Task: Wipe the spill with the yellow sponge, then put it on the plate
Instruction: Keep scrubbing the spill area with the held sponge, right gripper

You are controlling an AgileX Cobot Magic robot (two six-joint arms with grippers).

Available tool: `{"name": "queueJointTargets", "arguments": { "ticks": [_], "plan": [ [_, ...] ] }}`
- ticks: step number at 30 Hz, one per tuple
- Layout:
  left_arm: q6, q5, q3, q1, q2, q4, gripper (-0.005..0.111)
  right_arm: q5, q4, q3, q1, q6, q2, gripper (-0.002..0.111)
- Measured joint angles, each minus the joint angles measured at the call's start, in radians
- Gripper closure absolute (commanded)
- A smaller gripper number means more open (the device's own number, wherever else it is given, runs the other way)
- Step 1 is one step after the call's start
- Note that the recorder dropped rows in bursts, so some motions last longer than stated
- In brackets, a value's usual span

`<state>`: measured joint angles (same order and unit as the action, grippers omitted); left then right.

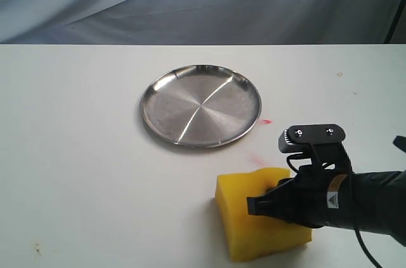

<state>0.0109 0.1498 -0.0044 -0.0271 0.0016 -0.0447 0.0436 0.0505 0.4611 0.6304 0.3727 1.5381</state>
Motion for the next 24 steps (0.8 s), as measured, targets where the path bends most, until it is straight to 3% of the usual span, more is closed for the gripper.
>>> {"name": "queueJointTargets", "arguments": {
  "ticks": [10,15,24],
  "plan": [
    [0.0,0.0,0.0,0.0,0.0,0.0,0.105,-0.044,0.077,0.07,0.133,0.0,0.035,0.108],
    [0.0,0.0,0.0,0.0,0.0,0.0,0.105,0.002,0.184,0.07,0.136,0.0,0.036,0.108],
    [0.0,0.0,0.0,0.0,0.0,0.0,0.105,0.074,0.203,0.07,0.138,0.0,0.09,0.108]
  ]
}}
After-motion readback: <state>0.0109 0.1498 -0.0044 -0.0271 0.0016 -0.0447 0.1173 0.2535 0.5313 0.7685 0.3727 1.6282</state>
